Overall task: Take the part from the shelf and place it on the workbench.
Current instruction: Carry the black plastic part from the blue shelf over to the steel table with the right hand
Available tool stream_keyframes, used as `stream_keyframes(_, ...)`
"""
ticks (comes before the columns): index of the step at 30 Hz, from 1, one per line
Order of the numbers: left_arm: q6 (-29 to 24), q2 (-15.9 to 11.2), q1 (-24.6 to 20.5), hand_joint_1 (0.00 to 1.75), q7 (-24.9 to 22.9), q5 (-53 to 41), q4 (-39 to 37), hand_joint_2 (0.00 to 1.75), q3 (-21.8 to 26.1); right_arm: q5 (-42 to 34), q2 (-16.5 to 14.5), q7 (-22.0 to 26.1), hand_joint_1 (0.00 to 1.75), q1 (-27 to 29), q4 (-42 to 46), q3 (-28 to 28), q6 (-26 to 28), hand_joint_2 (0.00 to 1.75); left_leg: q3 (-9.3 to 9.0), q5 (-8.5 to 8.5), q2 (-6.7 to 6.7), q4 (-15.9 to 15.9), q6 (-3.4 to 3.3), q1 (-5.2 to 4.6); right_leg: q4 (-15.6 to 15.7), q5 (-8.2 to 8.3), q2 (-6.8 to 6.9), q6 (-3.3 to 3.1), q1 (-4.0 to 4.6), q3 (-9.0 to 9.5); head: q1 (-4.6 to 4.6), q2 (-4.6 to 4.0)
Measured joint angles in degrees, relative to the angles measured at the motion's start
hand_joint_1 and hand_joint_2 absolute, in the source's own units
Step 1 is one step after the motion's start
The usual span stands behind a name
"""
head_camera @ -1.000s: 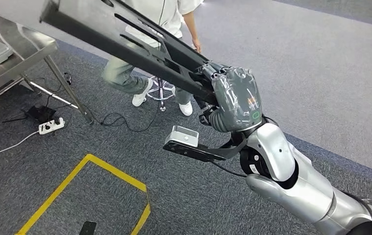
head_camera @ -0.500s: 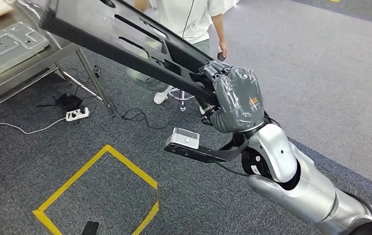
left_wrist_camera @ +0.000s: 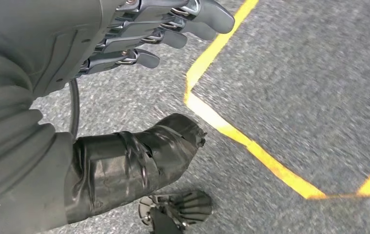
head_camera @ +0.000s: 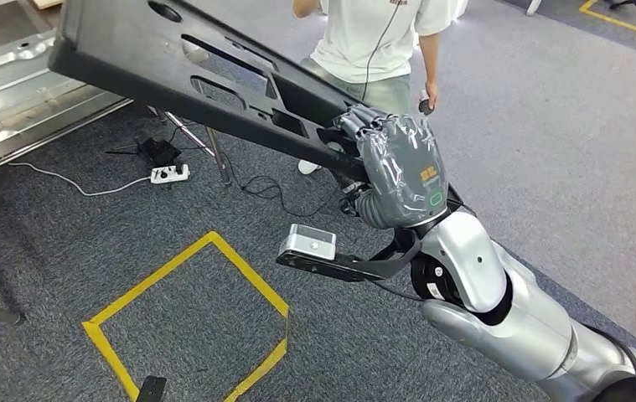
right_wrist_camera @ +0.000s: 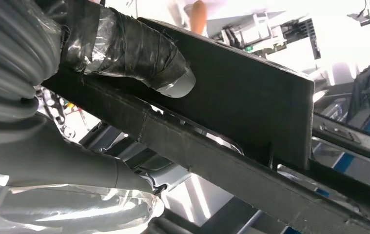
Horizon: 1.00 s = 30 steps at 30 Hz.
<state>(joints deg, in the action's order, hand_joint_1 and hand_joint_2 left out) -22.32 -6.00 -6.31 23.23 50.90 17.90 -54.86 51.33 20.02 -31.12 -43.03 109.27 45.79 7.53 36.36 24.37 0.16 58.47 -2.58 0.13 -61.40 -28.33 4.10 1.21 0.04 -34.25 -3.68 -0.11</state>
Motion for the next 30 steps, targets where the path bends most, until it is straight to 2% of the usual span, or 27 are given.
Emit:
stream_keyframes(2, 0.01, 0.01, -0.12, 0.00, 0.03, -0.03, 0.00, 1.75, 0.00, 0.08, 0.01, 0.12, 1.75, 0.03, 0.05, 0.00, -0.13, 1.75, -0.14, -0.12, -1.02, -0.13, -0.38, 0.07, -6.57, -3.40, -2.54, 0.28, -0.21, -2.99, 0.13, 0.00)
stream_keyframes(3, 0.01, 0.00, -0.21, 0.00, 0.07, -0.05, 0.00, 1.75, 0.00, 0.11, 0.01, 0.22, 1.75, 0.12, 0.06, 0.02, -0.21, 1.75, -0.12, -0.12, -1.60, -0.09, -0.48, 0.06, -10.25, -4.85, -3.20, 0.35, -0.22, -4.86, 0.14, 0.00)
stream_keyframes(4, 0.01, 0.00, -0.25, 0.00, 0.10, -0.09, 0.00, 1.75, 0.00, 0.16, 0.02, 0.31, 1.75, 0.24, 0.06, 0.04, -0.30, 1.75, -0.12, -0.11, -2.27, -0.04, -0.50, 0.06, -12.73, -5.38, -3.50, 0.43, -0.25, -6.22, 0.15, 0.00)
stream_keyframes(5, 0.01, 0.00, -0.25, 0.00, 0.14, -0.15, 0.00, 1.75, 0.00, 0.21, 0.02, 0.40, 1.75, 0.33, 0.06, 0.06, -0.38, 1.75, -0.12, -0.07, -2.98, 0.05, -0.50, 0.06, -13.27, -4.83, -3.65, 0.46, -0.31, -6.70, 0.15, 0.00)
stream_keyframes(6, 0.01, 0.00, -0.24, 0.00, 0.18, -0.23, 0.00, 1.75, 0.00, 0.27, 0.02, 0.48, 1.75, 0.37, 0.08, 0.09, -0.44, 1.75, -0.14, -0.02, -3.74, 0.18, -0.45, 0.07, -11.57, -3.23, -3.83, 0.46, -0.43, -6.11, 0.15, 0.00)
stream_keyframes(7, 0.01, 0.01, -0.23, 0.00, 0.21, -0.29, 0.00, 1.75, 0.00, 0.34, 0.02, 0.51, 1.75, 0.36, 0.14, 0.09, -0.47, 1.75, -0.17, 0.05, -4.49, 0.32, -0.35, 0.10, -8.09, -1.00, -4.33, 0.43, -0.61, -4.64, 0.16, 0.00)
stream_keyframes(8, 0.02, 0.03, -0.24, 0.00, 0.25, -0.33, 0.00, 1.75, 0.00, 0.43, 0.02, 0.55, 1.75, 0.33, 0.21, 0.09, -0.52, 1.75, -0.11, 0.12, -5.16, 0.46, -0.20, 0.15, -4.27, 0.70, -5.55, 0.35, -0.86, -2.95, 0.16, 0.00)
stream_keyframes(9, 0.02, 0.06, -0.28, 0.00, 0.28, -0.34, 0.00, 1.75, 0.00, 0.51, 0.02, 0.59, 1.75, 0.28, 0.31, 0.09, -0.57, 1.75, 0.05, 0.18, -5.80, 0.68, 0.02, 0.14, -1.06, 1.87, -6.77, 0.29, -1.02, -1.51, 0.13, 0.00)
stream_keyframes(11, 0.03, 0.08, -0.30, 0.00, 0.36, -0.34, 0.00, 1.75, 0.00, 0.28, 0.02, 0.92, 1.75, 0.20, 0.44, 0.10, -0.63, 1.75, 0.55, 0.05, -6.92, 0.82, 0.66, 0.31, 1.52, 2.23, -8.11, 0.07, -1.04, -0.37, 0.11, 0.00)
stream_keyframes(13, 0.03, 0.06, -0.12, 0.00, 0.39, -0.34, 0.00, 1.75, 0.00, -0.37, 0.01, 1.45, 1.75, 0.11, 0.49, 0.10, -0.60, 1.75, 0.97, -0.14, -7.79, 0.75, 1.39, 0.55, 1.88, 2.48, -6.97, -0.48, -0.87, -0.21, 0.14, 0.00)
stream_keyframes(14, 0.04, 0.09, 0.03, 0.00, 0.40, -0.35, 0.00, 1.75, 0.00, -0.65, -0.02, 1.64, 1.75, 0.06, 0.50, 0.11, -0.57, 1.75, 1.24, 0.11, -7.07, 1.13, 1.67, 0.51, 2.12, 2.59, -6.36, -0.84, -0.85, -0.03, 0.10, 0.00)
stream_keyframes(15, 0.05, 0.12, 0.10, 0.00, 0.41, -0.36, 0.00, 1.75, 0.00, -0.78, -0.05, 1.76, 1.75, -0.02, 0.55, 0.10, -0.53, 1.75, 1.88, 0.88, -5.65, 2.41, 1.92, 0.45, 2.37, 2.71, -5.70, -1.25, -0.88, 0.14, -0.01, 0.00)
stream_keyframes(17, 0.07, 0.19, -0.04, 0.00, 0.42, -0.39, 0.00, 1.75, 0.00, -0.87, -0.11, 1.91, 1.75, -0.15, 0.66, 0.10, -0.42, 1.75, 4.66, 3.76, -2.20, 8.13, 2.29, 0.41, 2.61, 2.70, -4.33, -1.86, -0.70, 0.38, -0.24, 0.00)
stream_keyframes(19, 0.08, 0.19, -0.26, 0.00, 0.41, -0.41, 0.00, 1.75, 0.00, -0.92, -0.11, 2.21, 1.75, -0.17, 0.71, 0.14, -0.35, 1.75, 7.94, 6.15, -1.04, 14.57, 2.57, 0.57, 2.54, 2.55, -2.87, -2.16, -0.45, 0.39, -0.31, 0.00)
stream_keyframes(20, 0.08, 0.19, -0.26, 0.00, 0.39, -0.44, 0.00, 1.75, 0.00, -1.06, -0.11, 2.45, 1.75, -0.16, 0.71, 0.17, -0.35, 1.75, 8.56, 6.12, -0.88, 15.76, 2.64, 0.60, 2.49, 2.45, -2.16, -2.20, -0.39, 0.40, -0.31, 0.00)
stream_keyframes(21, 0.09, 0.19, -0.23, 0.00, 0.37, -0.46, 0.00, 1.75, 0.00, -1.32, -0.11, 2.72, 1.75, -0.16, 0.71, 0.20, -0.37, 1.75, 8.08, 5.15, -0.69, 14.83, 2.64, 0.60, 2.44, 2.34, -1.47, -2.18, -0.35, 0.44, -0.33, 0.00)
stream_keyframes(22, 0.09, 0.19, -0.19, 0.00, 0.34, -0.48, 0.00, 1.75, 0.00, -1.76, -0.11, 2.99, 1.75, -0.16, 0.71, 0.24, -0.39, 1.75, 6.55, 3.51, -0.30, 12.01, 2.57, 0.59, 2.39, 2.21, -0.81, -2.10, -0.33, 0.52, -0.33, 0.00)
stream_keyframes(24, 0.09, 0.19, -0.29, 0.00, 0.34, -0.50, 0.00, 1.75, 0.00, -2.96, -0.10, 3.56, 1.75, -0.22, 0.77, 0.28, -0.39, 1.75, 2.62, 1.00, 1.50, 4.58, 2.19, 0.26, 2.28, 1.87, 0.42, -1.73, -0.11, 0.73, -0.32, 0.00)
stream_keyframes(26, 0.09, 0.18, -0.45, 0.00, 0.39, -0.51, 0.00, 1.75, 0.00, -4.34, -0.10, 4.10, 1.75, -0.31, 0.85, 0.32, -0.38, 1.75, 0.87, 0.49, 2.27, 1.04, 1.52, -0.16, 2.25, 1.58, 1.41, -1.24, 0.20, 0.89, -0.19, 0.00)
stream_keyframes(28, 0.09, 0.15, -0.36, 0.00, 0.43, -0.51, 0.00, 1.75, 0.00, -5.44, -0.12, 4.52, 1.75, -0.37, 0.93, 0.43, -0.38, 1.75, 0.77, 0.36, 1.07, 0.80, 0.85, -0.23, 2.40, 1.37, 2.26, -0.67, 0.33, 1.14, -0.09, 0.00)
stream_keyframes(29, 0.09, 0.14, -0.22, 0.00, 0.45, -0.51, 0.00, 1.75, 0.00, -5.85, -0.13, 4.68, 1.75, -0.38, 0.97, 0.49, -0.38, 1.75, 0.60, 0.28, 0.47, 0.58, 0.59, -0.13, 2.17, 1.05, 1.92, -0.32, 0.21, 1.24, -0.05, 0.00)
stream_keyframes(30, 0.09, 0.13, -0.11, 0.00, 0.48, -0.51, 0.00, 1.75, 0.00, -6.17, -0.13, 4.78, 1.75, -0.41, 1.01, 0.53, -0.37, 1.75, 0.38, 0.18, -0.07, 0.35, 0.29, 0.00, 1.18, 0.27, 0.91, -0.03, 0.09, 0.93, 0.01, 0.00)
